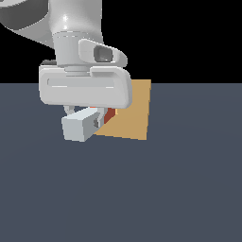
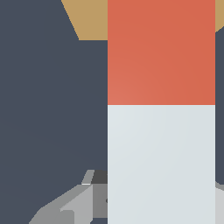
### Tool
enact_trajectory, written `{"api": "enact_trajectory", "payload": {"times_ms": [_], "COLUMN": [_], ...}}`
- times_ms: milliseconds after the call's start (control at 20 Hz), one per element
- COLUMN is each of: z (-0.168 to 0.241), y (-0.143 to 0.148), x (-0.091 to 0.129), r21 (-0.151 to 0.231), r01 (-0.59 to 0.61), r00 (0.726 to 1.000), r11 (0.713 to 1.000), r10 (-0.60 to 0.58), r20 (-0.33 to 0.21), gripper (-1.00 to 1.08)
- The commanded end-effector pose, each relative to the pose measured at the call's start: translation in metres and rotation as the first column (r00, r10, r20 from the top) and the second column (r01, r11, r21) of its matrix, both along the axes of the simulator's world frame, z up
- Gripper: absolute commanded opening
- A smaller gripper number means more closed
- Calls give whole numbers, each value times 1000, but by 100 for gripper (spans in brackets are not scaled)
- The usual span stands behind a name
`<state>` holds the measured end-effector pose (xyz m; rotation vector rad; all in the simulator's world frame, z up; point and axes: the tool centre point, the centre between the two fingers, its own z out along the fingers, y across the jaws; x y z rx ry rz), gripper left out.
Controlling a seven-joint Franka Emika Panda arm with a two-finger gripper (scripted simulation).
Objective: Insert the peg into the horizontal hole in a box.
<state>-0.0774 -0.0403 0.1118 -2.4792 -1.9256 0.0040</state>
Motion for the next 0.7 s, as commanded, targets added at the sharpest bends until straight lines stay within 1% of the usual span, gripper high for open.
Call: {"api": "enact_trajectory", "payload": {"times_ms": [0, 650], "z": [3, 2], "y": [1, 0], "x": [1, 2], "r21": [0, 0], "r01": [10, 1], "r00": [1000, 1000], "r11": [1000, 1000], "r10": [-10, -1], "r20": [4, 3], "gripper": [-100, -100]}}
